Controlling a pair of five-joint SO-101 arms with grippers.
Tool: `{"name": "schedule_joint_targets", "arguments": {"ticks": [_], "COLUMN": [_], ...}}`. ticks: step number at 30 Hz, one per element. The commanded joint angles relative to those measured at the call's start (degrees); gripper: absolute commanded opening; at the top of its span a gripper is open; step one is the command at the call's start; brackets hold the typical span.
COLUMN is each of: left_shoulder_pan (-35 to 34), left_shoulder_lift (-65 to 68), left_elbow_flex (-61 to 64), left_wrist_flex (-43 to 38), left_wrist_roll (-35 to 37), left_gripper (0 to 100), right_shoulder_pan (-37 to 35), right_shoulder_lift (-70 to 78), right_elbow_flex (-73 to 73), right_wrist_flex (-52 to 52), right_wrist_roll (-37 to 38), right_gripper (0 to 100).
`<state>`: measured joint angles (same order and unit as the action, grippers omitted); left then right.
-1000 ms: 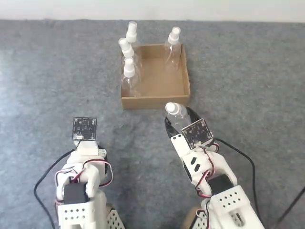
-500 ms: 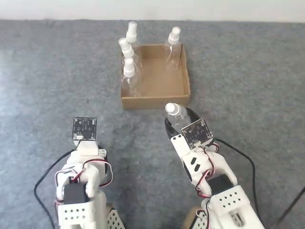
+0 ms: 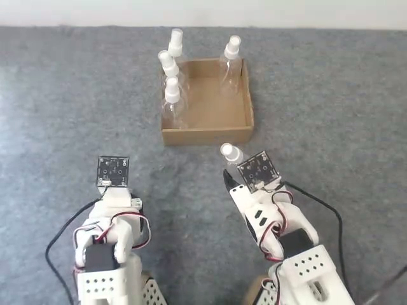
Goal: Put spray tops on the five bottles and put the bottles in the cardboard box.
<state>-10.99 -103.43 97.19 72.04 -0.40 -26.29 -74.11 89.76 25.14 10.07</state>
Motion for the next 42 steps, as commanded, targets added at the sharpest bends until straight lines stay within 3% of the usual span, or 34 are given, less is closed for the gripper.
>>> {"name": "schedule_joint_targets", "arguments": {"ticks": [1,9,31,36,42], "left_shoulder_pan": [-0.2,-0.2,-0.2,-0.2,-0.2], "left_shoulder_lift": [-0.9,-0.9,-0.9,-0.9,-0.9], "left_elbow_flex": [-0.7,-0.7,-0.7,-0.7,-0.7], "left_wrist_flex": [0.2,0.2,0.2,0.2,0.2], "left_wrist_roll": [-0.2,-0.2,-0.2,-0.2,-0.2], "left_gripper": [1,1,1,1,1], "right_shoulder_pan": [0.6,0.6,2.8,2.7,0.2], "right_shoulder_lift": [-1.2,-1.2,-0.6,-0.3,8.9], "right_elbow_flex": [-6.2,-16.4,-29.4,-33.0,-41.8], "right_wrist_flex": [3.3,17.6,24.5,24.0,23.0], "right_wrist_roll": [0.4,0.4,0.4,-3.4,-4.0], "right_gripper": [3.7,3.7,3.7,3.7,3.7]}}
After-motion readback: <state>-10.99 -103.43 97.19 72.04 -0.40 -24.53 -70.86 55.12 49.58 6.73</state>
